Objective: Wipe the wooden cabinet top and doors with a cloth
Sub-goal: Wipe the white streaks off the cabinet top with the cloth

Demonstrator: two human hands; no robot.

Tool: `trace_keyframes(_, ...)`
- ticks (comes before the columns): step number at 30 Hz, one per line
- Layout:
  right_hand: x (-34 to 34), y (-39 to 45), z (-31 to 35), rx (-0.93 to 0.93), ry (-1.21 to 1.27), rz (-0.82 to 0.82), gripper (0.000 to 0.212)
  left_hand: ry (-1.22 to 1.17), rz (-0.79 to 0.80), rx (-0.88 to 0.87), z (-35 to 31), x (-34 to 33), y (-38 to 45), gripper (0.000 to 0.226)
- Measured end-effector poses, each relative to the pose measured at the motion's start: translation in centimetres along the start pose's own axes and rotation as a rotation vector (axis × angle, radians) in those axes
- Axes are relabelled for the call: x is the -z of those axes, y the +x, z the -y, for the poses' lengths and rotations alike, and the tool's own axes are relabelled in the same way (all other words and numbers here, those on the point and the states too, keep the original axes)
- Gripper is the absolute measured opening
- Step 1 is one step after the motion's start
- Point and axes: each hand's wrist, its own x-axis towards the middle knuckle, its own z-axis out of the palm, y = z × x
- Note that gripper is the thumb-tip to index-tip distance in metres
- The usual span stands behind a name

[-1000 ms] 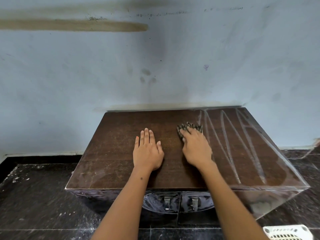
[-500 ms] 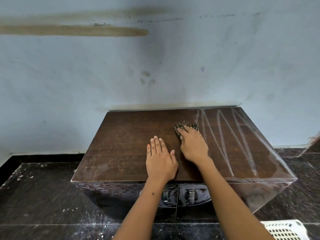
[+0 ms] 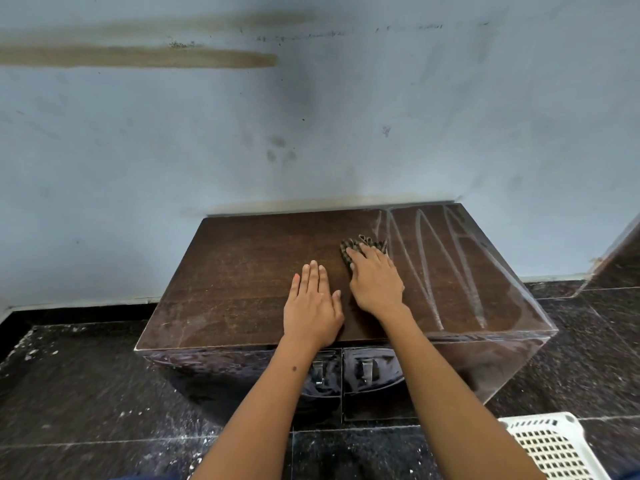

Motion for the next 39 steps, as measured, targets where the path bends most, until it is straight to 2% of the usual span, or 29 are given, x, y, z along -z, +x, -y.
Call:
trace_keyframes(4,-0.4,-6.9,-1.1,0.005,-0.023,-0.116,0.042,-0.013,0.038,0.001,0.1,0.0,0.3,0.059)
trace_keyframes(6,-0.3,-8.5,-1.6,0.001,-0.023,-0.115,0.041,-0.022,0.063,0.024,-0.1,0.0,0.4,0.060)
trace_keyframes(13,1.1,-1.4,-1.4,-0.013,-0.005,0.051,0.043,-0.045,0.047,0.027,-1.7,0.8,2.2,0.061)
trace_keyframes(20,0.0,-8.4,-2.2,-0.017,-0.040,-0.120,0.042,-0.065,0.014,0.046,-2.0,-0.8,3.0,0.059)
trace_keyframes(28,1.2,-2.5,-1.5,-0.054,0.002,-0.001,0.043,-0.054,0.018,0.043,-2.1,-0.5,2.6,0.059)
trace_keyframes(35,-0.1,-9.2,-1.1,-0.113,-0.046,-0.150,0.047,-0.076,-0.006,0.051,-2.0,-0.8,2.8,0.059)
trace_keyframes(39,0.4,-7.7,-1.6,-0.084,-0.044,-0.086,0.049,-0.075,-0.001,0.052,-2.1,-0.9,2.8,0.060)
